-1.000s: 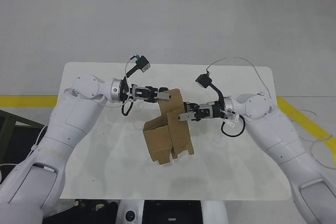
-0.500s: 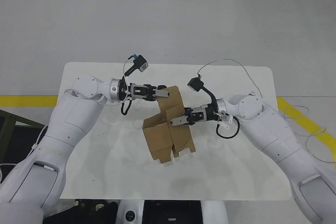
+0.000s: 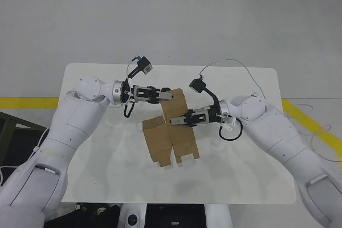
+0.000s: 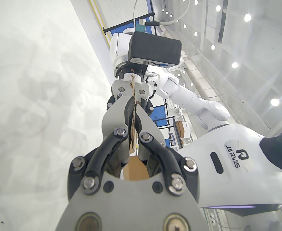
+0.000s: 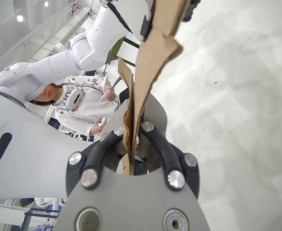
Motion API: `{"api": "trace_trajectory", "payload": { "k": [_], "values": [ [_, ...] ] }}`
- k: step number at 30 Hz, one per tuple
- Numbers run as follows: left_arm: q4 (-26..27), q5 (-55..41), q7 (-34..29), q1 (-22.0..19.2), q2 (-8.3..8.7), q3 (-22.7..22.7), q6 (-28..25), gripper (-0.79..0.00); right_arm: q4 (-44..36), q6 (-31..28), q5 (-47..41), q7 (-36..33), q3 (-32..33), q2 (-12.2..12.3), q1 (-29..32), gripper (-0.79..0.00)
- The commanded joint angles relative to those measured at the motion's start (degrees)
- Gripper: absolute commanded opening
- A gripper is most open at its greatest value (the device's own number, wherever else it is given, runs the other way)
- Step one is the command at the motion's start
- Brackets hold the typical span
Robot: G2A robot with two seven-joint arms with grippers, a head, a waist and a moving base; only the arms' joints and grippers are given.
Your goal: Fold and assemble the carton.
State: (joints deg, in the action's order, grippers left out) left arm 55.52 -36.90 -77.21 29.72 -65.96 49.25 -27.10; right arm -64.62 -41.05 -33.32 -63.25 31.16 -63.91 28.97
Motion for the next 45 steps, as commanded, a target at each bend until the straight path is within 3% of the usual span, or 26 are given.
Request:
{"api": "trace_trajectory", "payload": {
  "k": [1,2,14,23,34,45],
  "values": [
    [0.42,0.53,0.44,0.08,0.09,-0.03,-0.43,-0.243,0.09,-0.25,-0.31,0.25,-0.63,0.07,-0.33,-0.785],
    [0.68,0.58,0.53,0.12,0.13,-0.04,-0.52,0.0,0.17,-0.37,-0.59,0.37,-0.92,0.11,-0.45,-0.785],
    [2.34,0.53,3.69,0.74,1.28,2.83,-3.67,0.0,2.31,-1.98,-4.18,1.98,-2.68,0.56,-1.32,-0.785],
    [3.45,4.22,7.25,4.87,2.87,6.49,-7.22,0.0,8.79,-3.51,-8.55,3.53,-0.11,0.37,-0.52,-0.785],
    [9.0,9.61,9.63,10.55,3.41,6.44,-5.88,0.0,11.49,-3.77,-9.37,8.77,3.7,-0.64,1.5,-0.785],
    [12.57,11.87,10.82,13.01,3.35,6.02,-4.07,0.0,11.56,-3.89,-7.31,10.8,6.76,-1.36,2.9,-0.785]
  ]
}}
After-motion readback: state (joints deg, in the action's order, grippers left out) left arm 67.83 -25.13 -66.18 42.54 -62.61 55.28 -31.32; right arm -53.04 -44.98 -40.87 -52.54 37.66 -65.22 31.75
